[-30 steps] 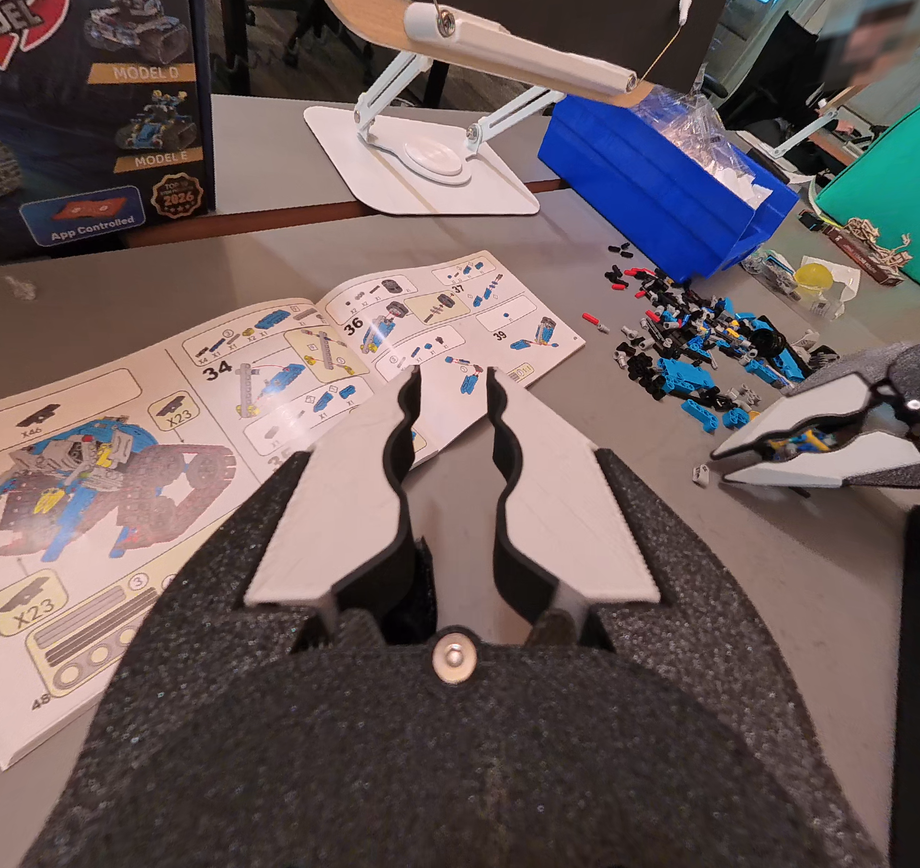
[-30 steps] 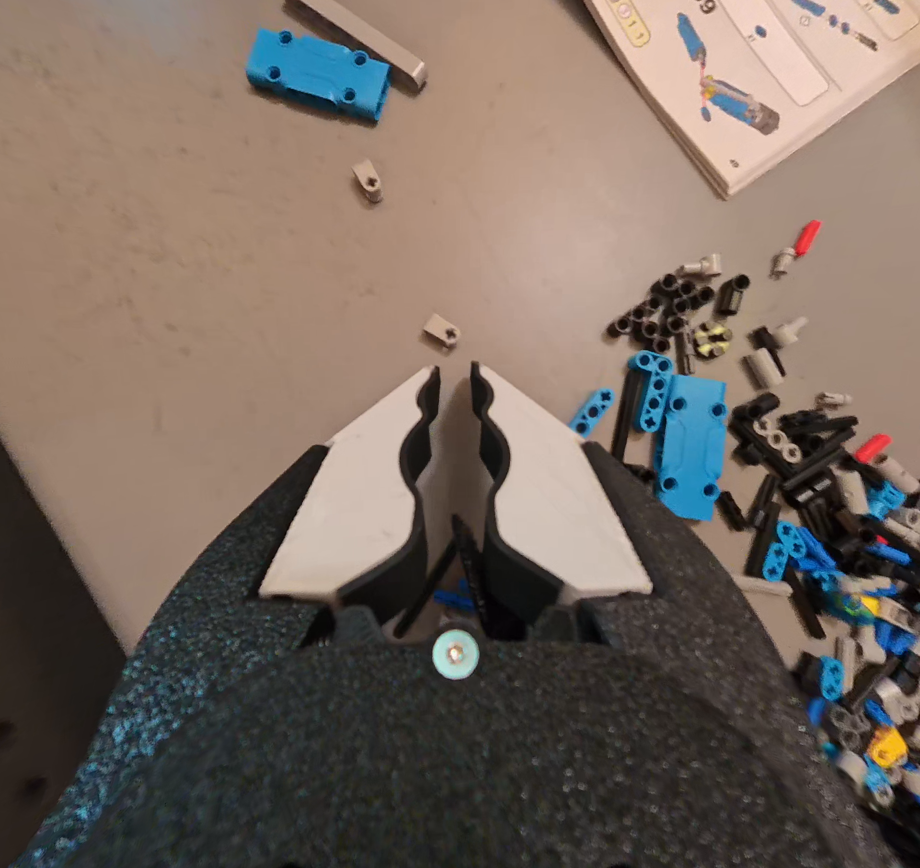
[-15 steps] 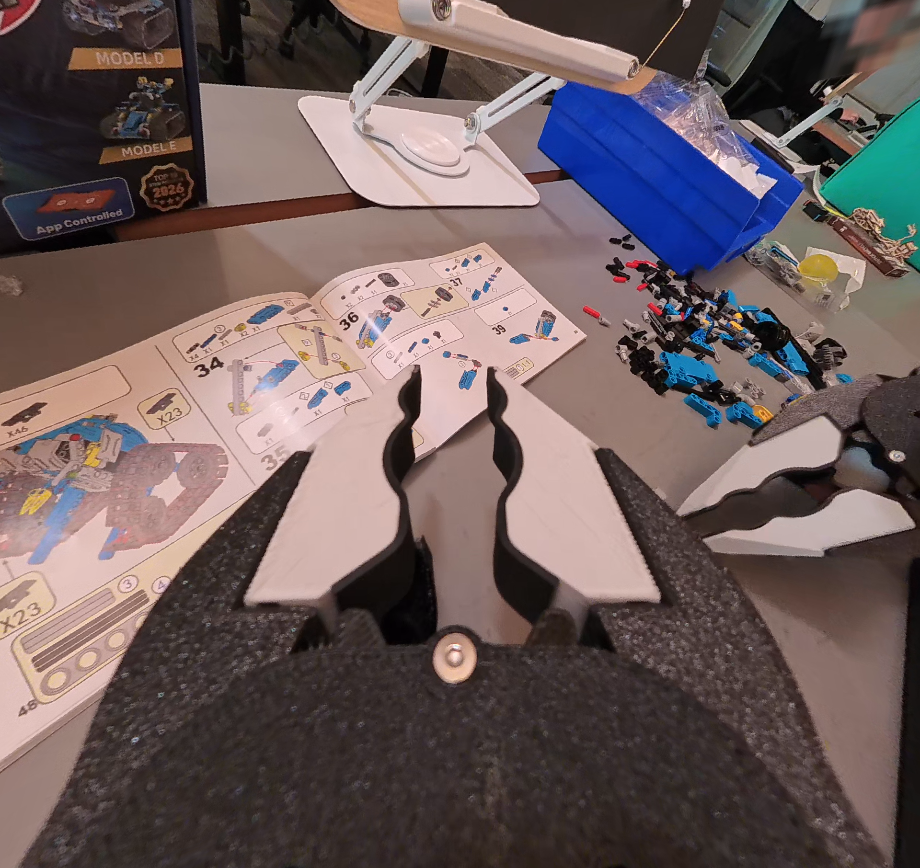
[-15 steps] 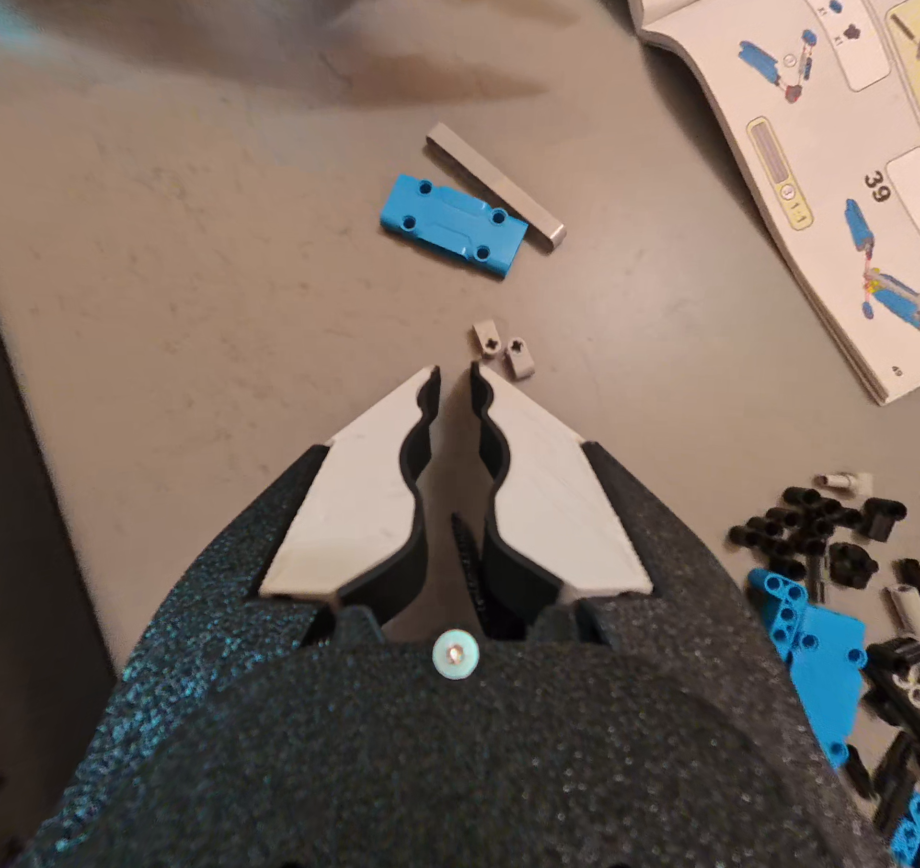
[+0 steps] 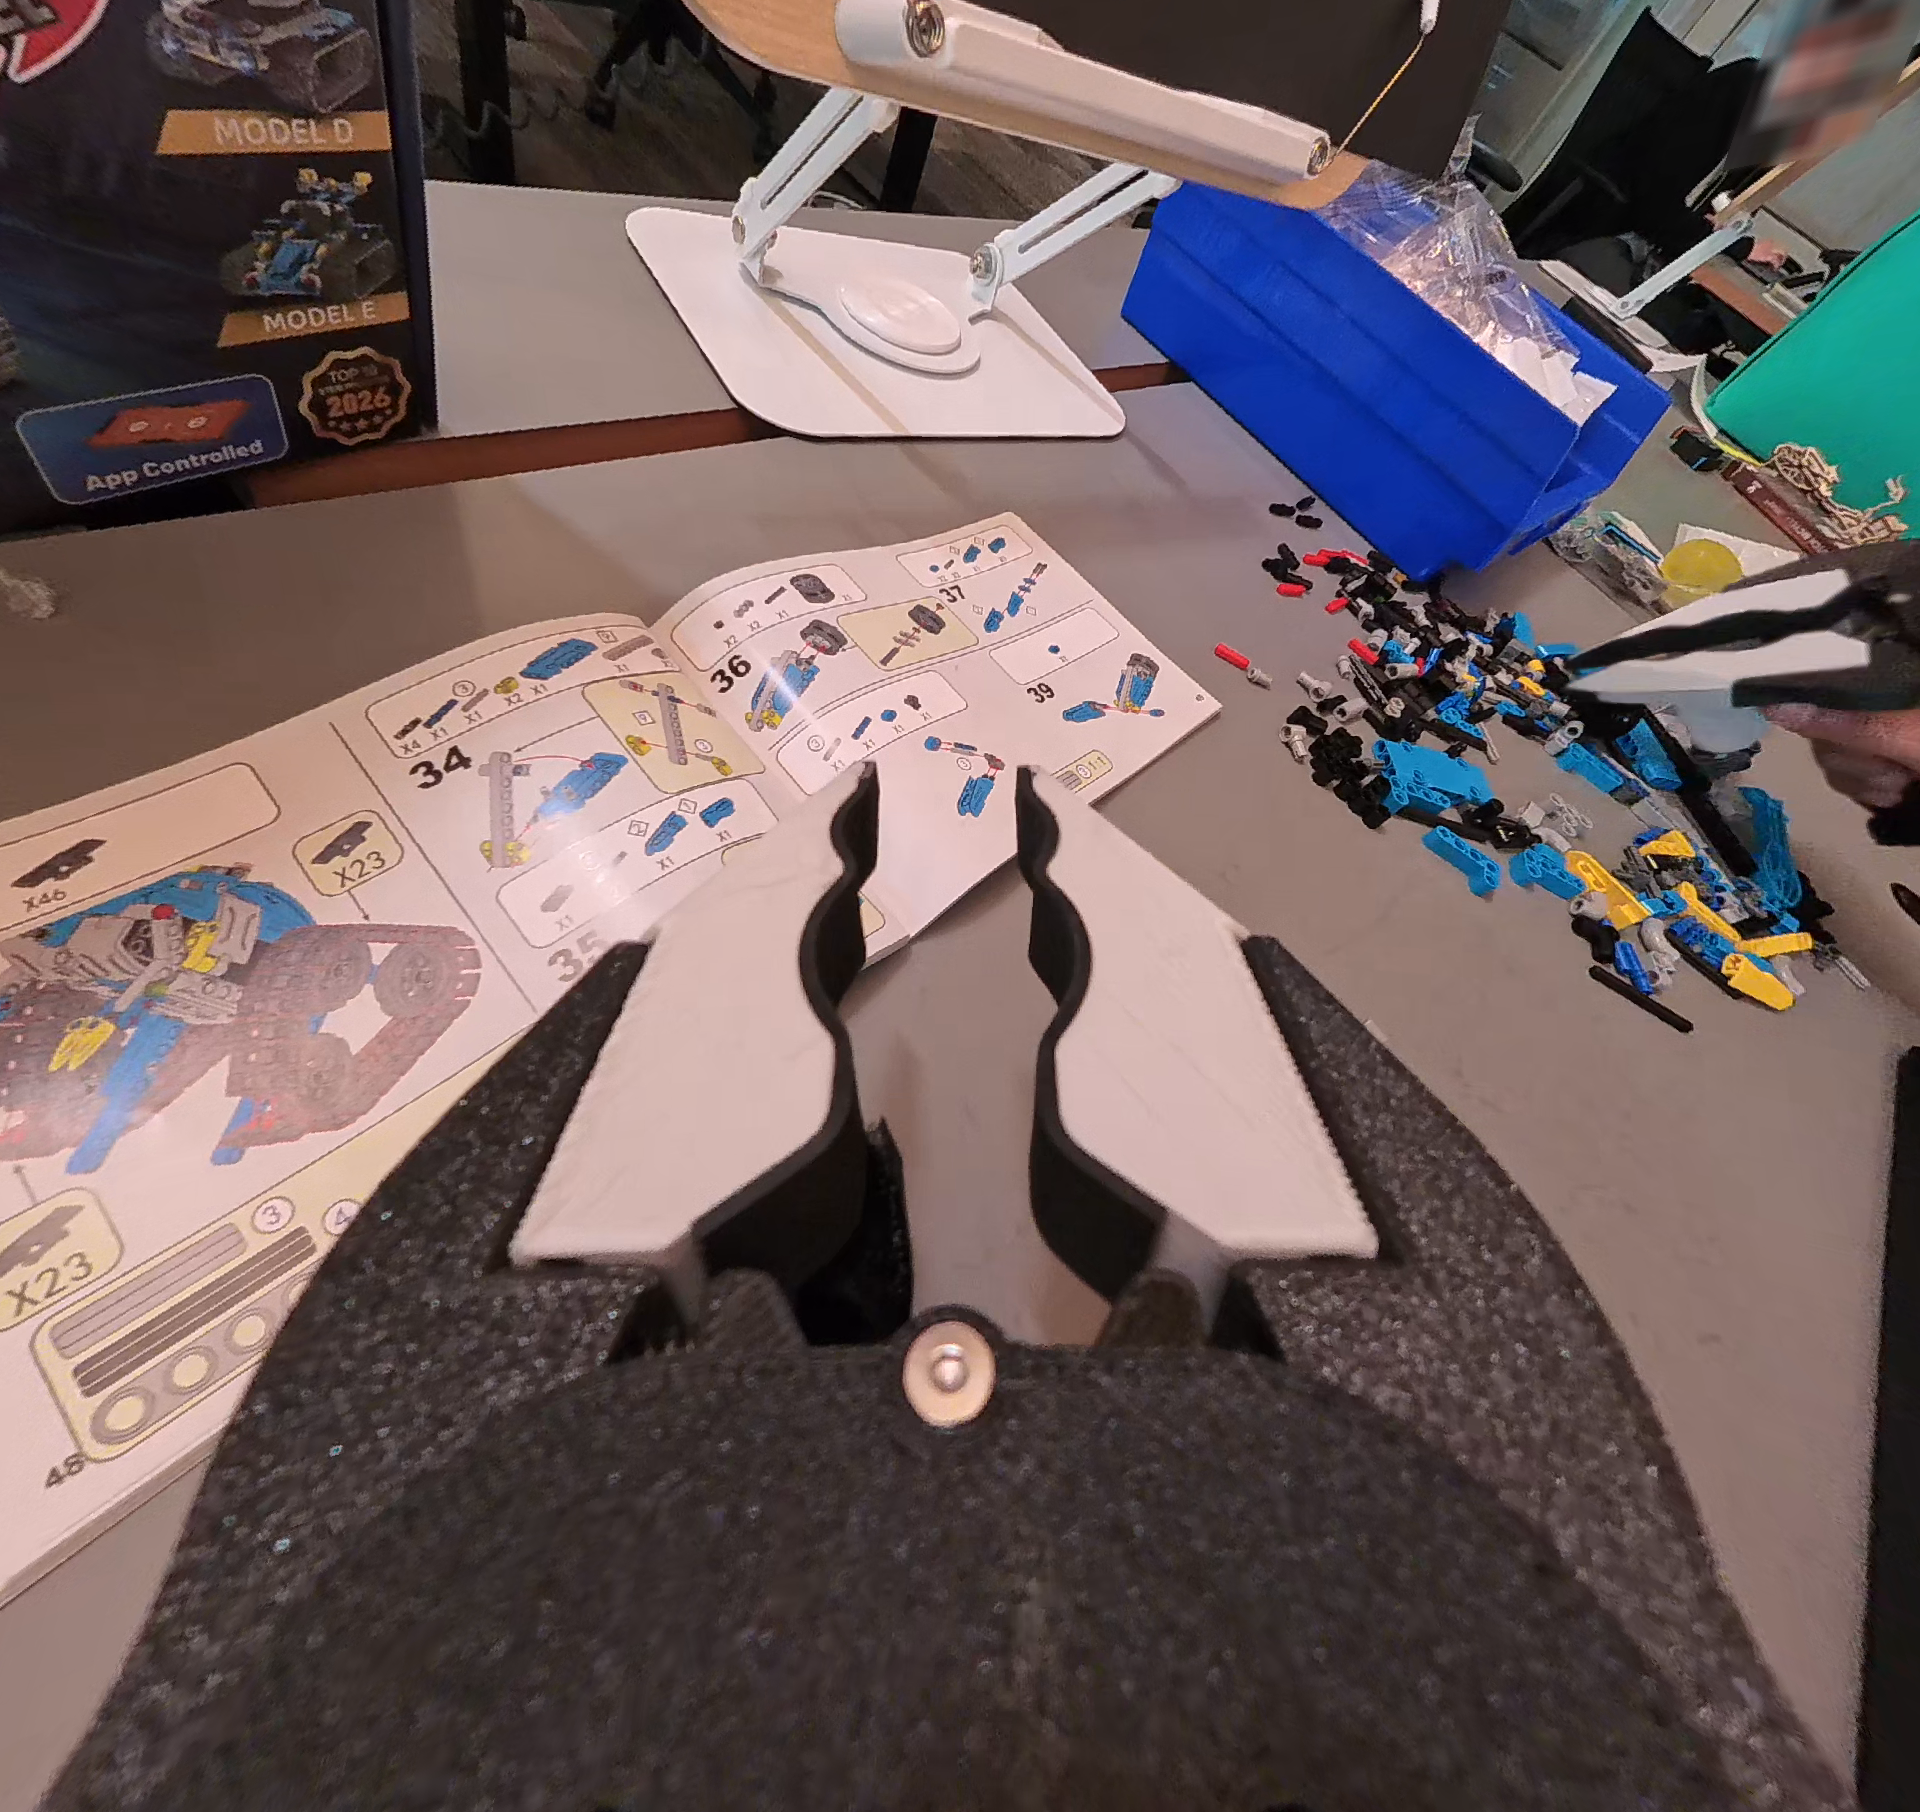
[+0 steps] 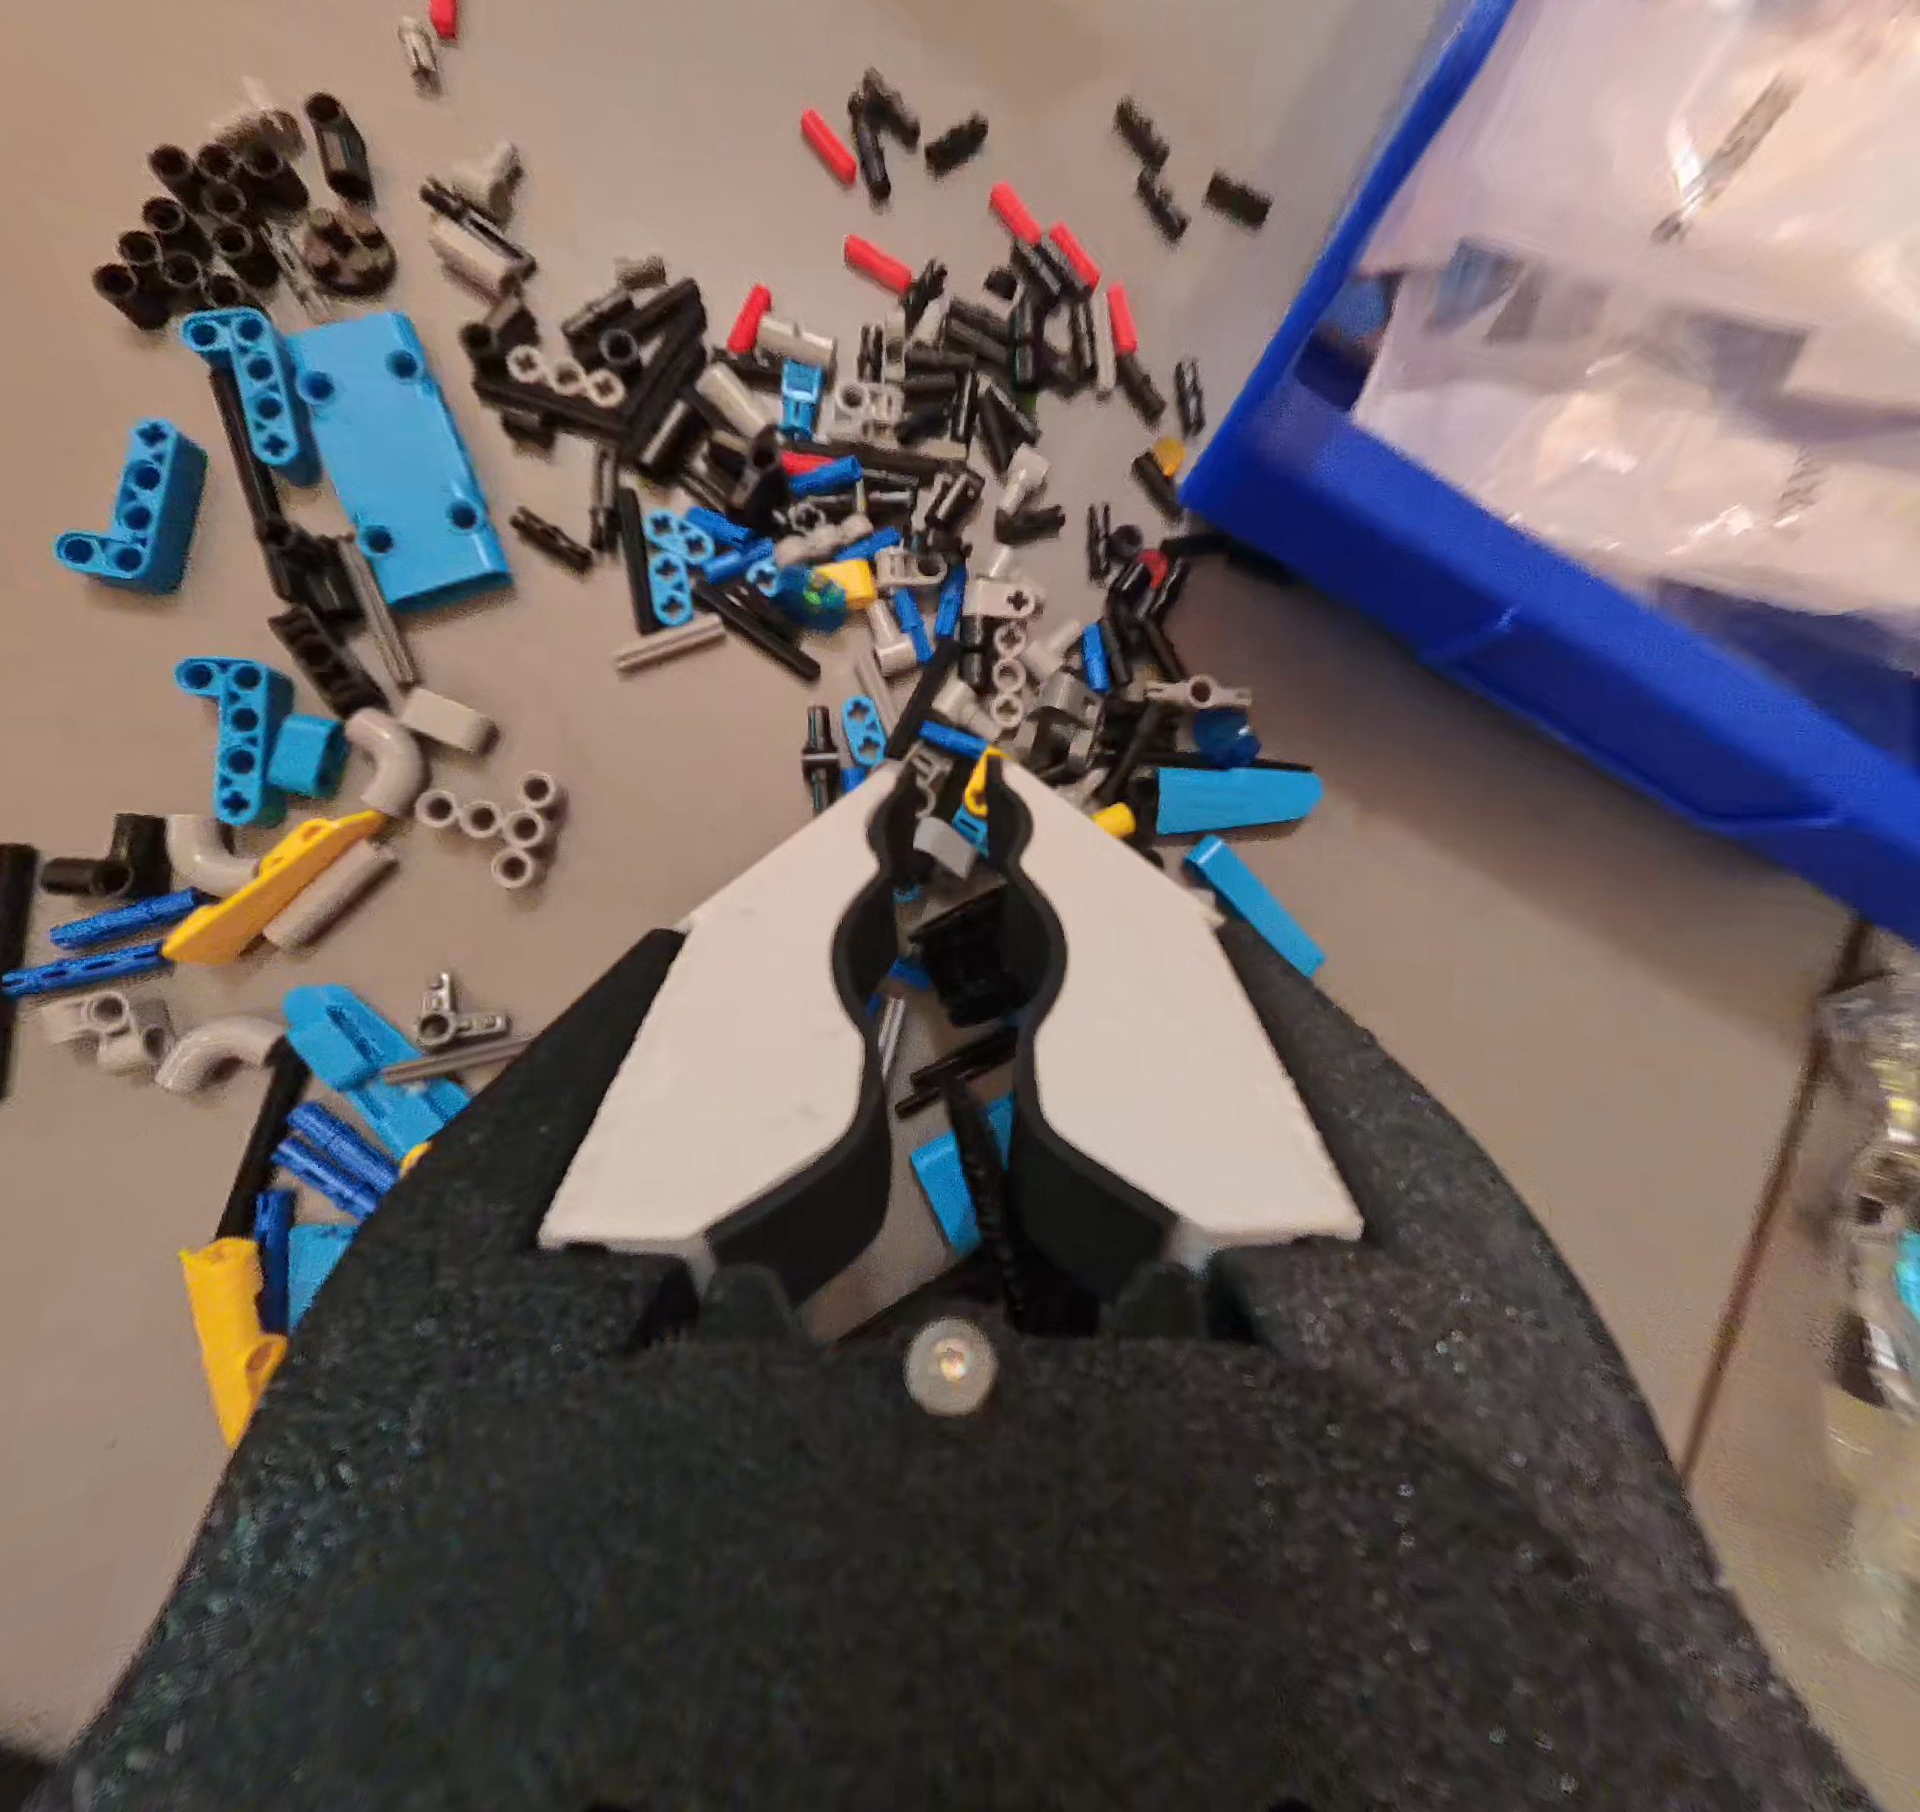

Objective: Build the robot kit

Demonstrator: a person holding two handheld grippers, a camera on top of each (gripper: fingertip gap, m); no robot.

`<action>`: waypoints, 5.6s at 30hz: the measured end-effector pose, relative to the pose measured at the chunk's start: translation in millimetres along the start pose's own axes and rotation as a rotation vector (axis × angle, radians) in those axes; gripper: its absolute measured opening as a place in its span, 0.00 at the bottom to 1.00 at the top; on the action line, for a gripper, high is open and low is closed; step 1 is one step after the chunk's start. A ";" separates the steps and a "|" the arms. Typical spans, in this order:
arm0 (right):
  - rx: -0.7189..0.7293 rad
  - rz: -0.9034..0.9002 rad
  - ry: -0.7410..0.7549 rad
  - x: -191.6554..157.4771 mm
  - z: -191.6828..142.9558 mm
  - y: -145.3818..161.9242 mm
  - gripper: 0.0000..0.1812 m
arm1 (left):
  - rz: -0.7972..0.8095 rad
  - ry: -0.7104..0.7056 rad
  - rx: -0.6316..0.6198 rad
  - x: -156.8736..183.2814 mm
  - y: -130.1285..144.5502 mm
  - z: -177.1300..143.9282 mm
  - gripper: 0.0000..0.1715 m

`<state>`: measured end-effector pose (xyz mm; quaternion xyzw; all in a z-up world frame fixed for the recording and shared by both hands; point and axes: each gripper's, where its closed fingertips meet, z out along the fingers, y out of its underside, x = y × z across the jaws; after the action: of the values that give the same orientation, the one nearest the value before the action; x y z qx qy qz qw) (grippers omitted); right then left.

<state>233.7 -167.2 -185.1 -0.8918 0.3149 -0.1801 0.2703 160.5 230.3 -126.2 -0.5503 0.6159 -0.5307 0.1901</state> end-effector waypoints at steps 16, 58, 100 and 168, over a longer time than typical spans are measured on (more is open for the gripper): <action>-0.088 0.093 -0.065 10.0 17.4 13.8 0.06 | -0.009 -0.009 -0.005 -6.3 1.6 0.4 0.15; 0.106 -0.450 -0.344 -218.5 -8.2 -50.0 0.09 | 0.016 -0.063 -0.039 -18.3 7.5 0.2 0.15; -0.020 -0.106 -0.327 -123.4 -24.0 11.5 0.10 | 0.045 -0.061 -0.058 -11.8 11.6 4.9 0.15; 0.267 -0.446 -0.709 -321.5 21.9 -140.6 0.04 | 0.000 -0.182 -0.050 -53.8 9.4 -10.3 0.15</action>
<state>72.9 145.0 -167.2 -0.9019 -0.0238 0.0440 0.4291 164.9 280.6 -149.4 -0.6009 0.6091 -0.4631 0.2314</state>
